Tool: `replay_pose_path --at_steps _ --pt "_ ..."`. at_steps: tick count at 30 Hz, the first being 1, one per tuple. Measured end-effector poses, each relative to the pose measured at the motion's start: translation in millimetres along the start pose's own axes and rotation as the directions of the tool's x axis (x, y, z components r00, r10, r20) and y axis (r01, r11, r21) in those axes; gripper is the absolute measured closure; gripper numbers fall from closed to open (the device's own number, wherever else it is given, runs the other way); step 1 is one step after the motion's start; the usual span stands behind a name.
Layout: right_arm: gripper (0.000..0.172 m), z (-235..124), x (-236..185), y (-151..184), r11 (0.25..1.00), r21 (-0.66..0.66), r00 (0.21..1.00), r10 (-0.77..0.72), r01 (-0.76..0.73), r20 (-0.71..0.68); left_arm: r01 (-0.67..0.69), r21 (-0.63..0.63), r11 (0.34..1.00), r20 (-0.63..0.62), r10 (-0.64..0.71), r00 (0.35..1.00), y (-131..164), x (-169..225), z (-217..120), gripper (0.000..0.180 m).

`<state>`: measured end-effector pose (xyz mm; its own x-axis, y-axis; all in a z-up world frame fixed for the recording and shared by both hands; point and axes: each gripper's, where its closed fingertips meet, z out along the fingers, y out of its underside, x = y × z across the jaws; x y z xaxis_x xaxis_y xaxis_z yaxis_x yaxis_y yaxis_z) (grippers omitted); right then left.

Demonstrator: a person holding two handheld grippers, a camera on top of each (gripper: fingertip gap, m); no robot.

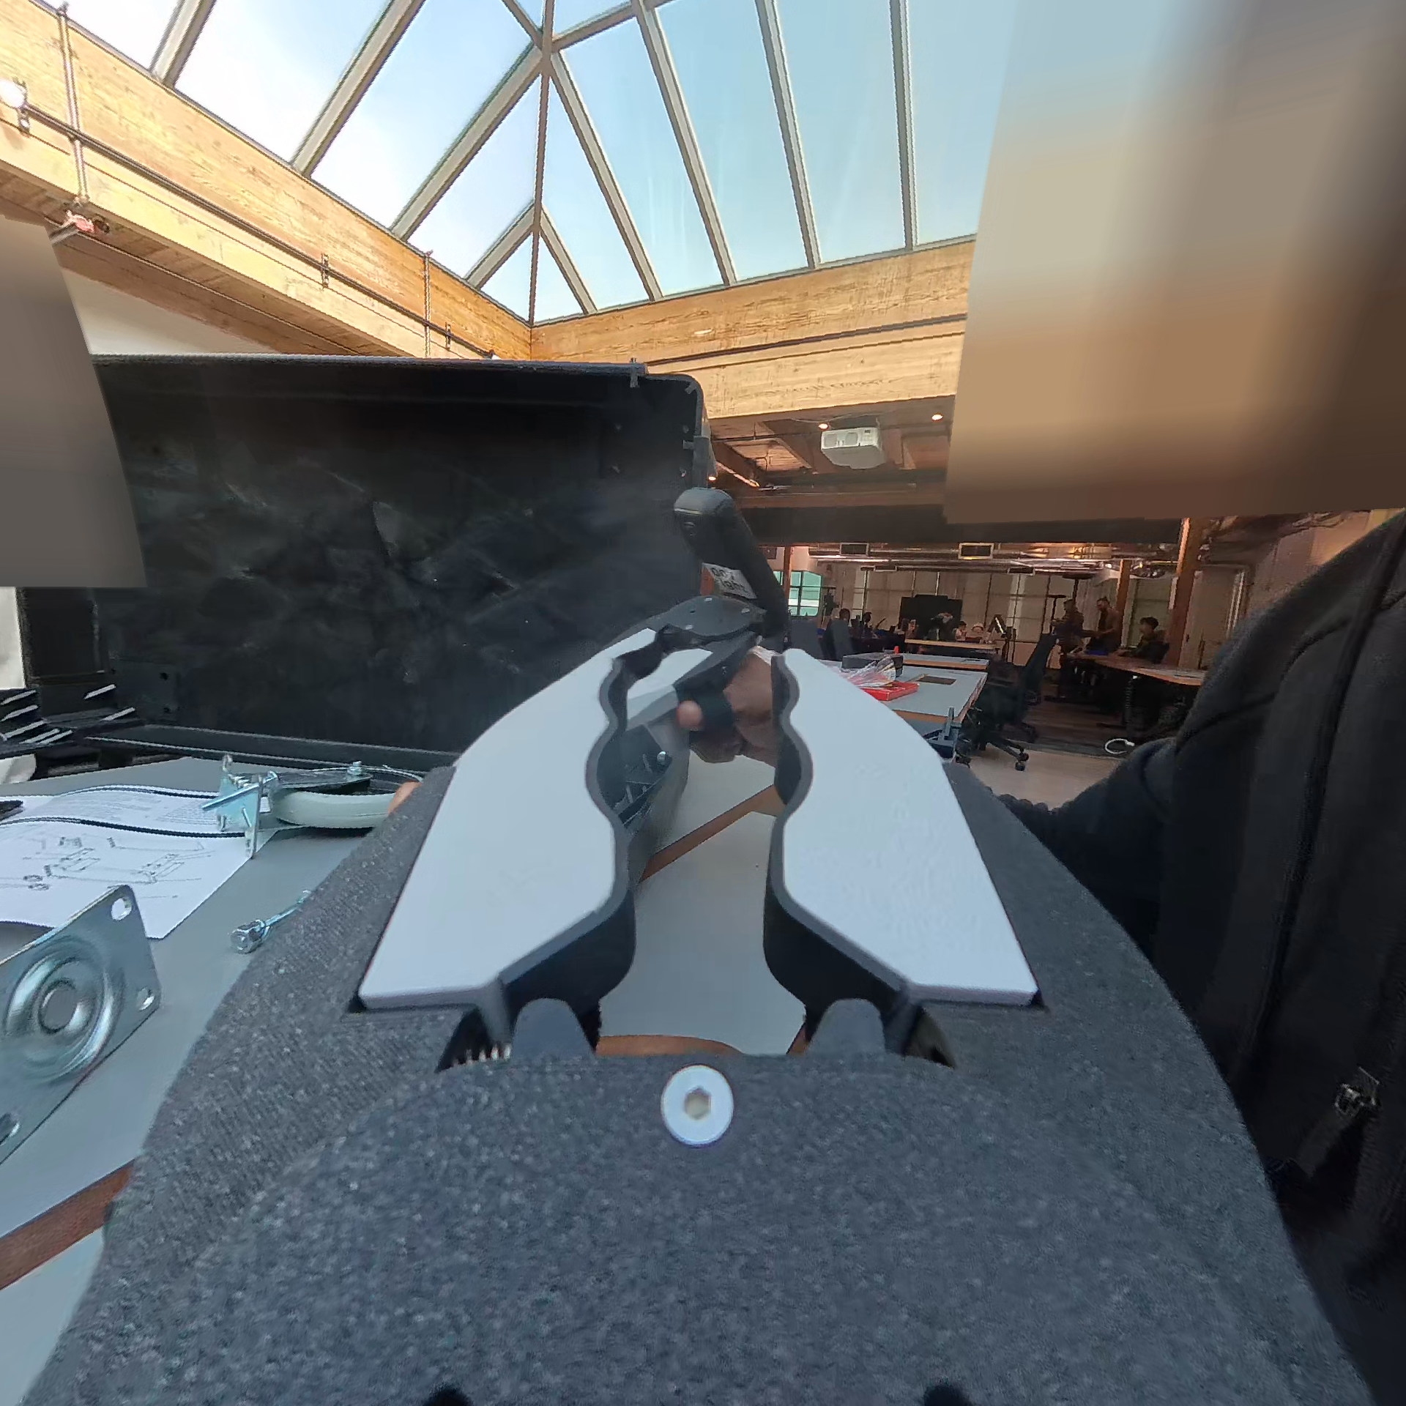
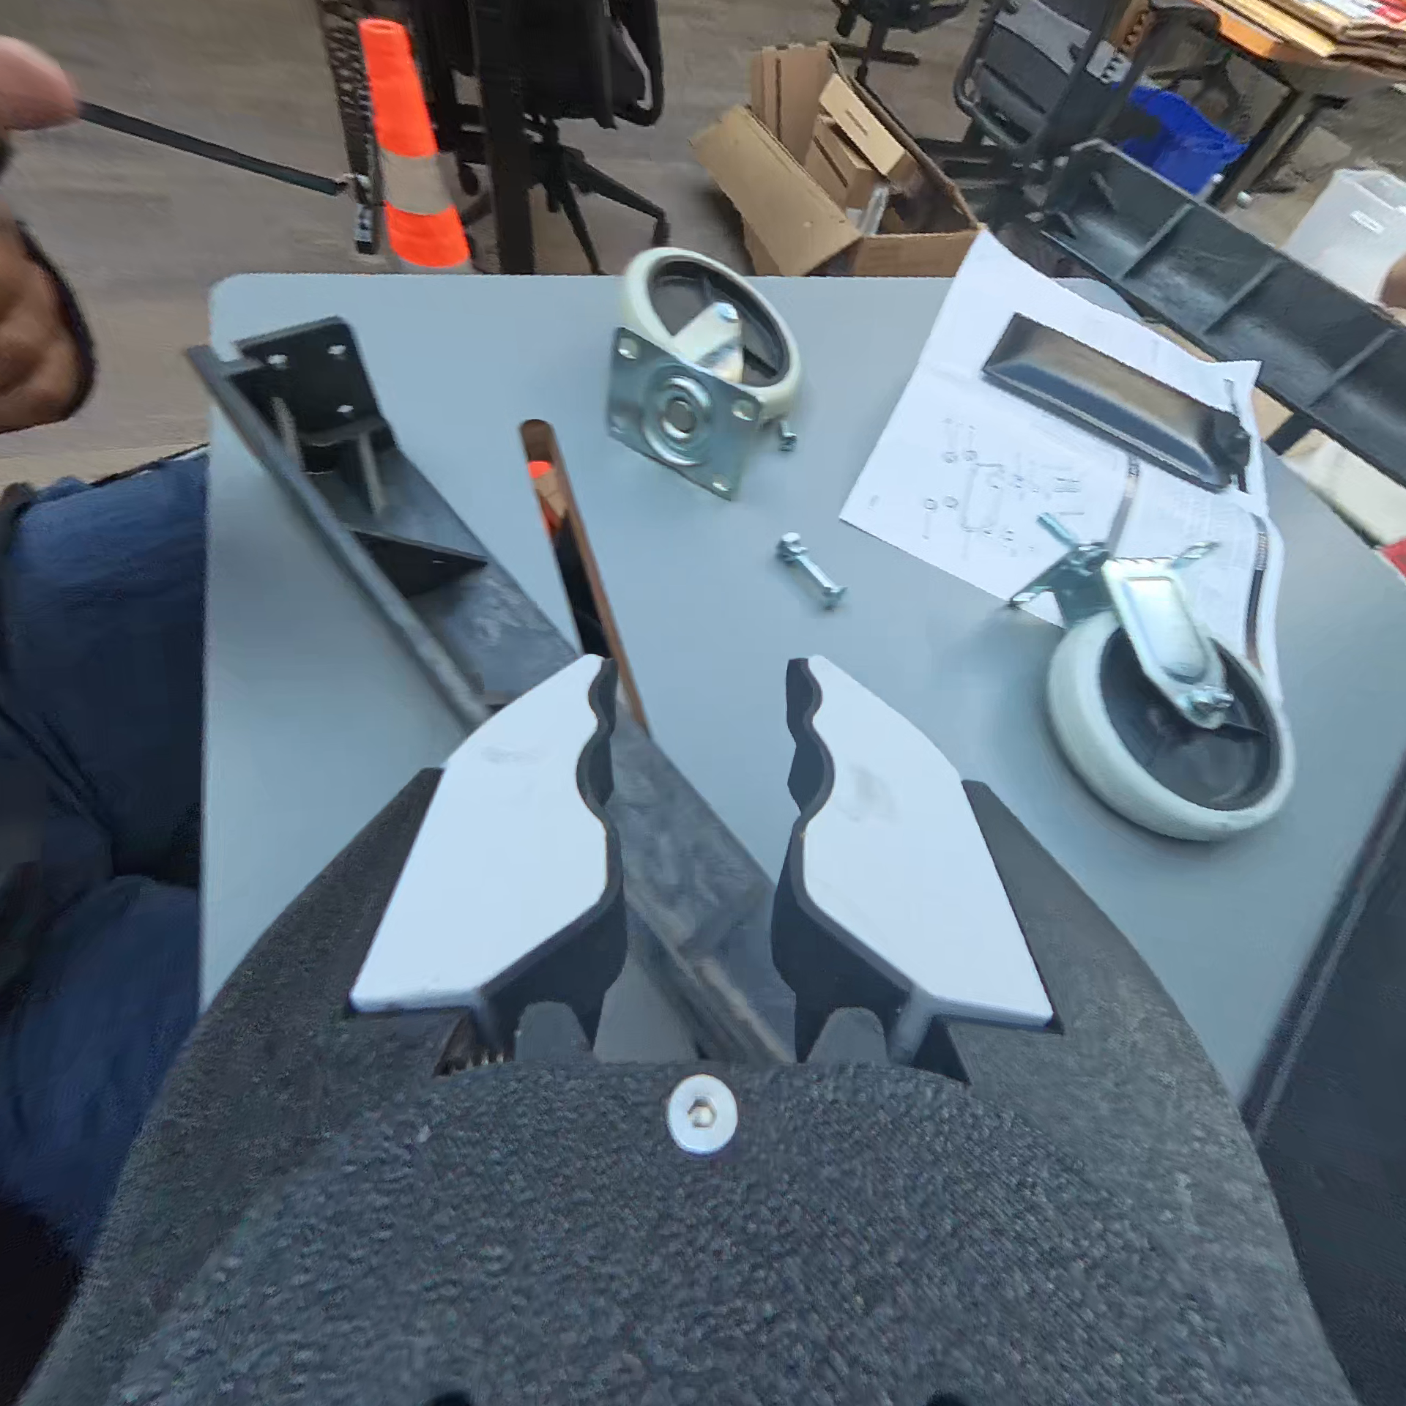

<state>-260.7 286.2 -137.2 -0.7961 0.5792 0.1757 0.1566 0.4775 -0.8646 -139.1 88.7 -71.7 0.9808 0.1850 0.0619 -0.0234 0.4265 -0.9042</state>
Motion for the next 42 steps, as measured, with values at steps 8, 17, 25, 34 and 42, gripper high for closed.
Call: replay_pose_path --at_steps 8,17,25,34,42 --pt "0.128 47 -187 -17 0.991 0.019 0.949 -0.133 0.132 0.284 -0.043 0.233 0.972 0.180 0.000 0.984 -37 -37 -131 0.145" --pt "0.125 154 -289 -84 0.982 -0.009 0.869 -0.161 0.186 0.467 0.013 0.343 0.939 0.387 -0.154 0.909 -19 -83 -295 0.146" --pt "0.126 202 -327 -94 0.993 0.008 0.858 -0.106 0.118 0.503 0.095 0.386 0.917 0.364 -0.247 0.898 0 -92 -314 0.145" --pt "0.132 216 -349 -64 0.999 0.037 0.847 -0.031 0.014 0.530 0.146 0.368 0.918 0.404 -0.300 0.864 38 -114 -303 0.147" --pt "0.163 221 -384 5 0.998 0.033 0.824 -0.056 0.045 0.563 0.067 0.342 0.937 0.351 -0.194 0.916 40 -96 -289 0.176"
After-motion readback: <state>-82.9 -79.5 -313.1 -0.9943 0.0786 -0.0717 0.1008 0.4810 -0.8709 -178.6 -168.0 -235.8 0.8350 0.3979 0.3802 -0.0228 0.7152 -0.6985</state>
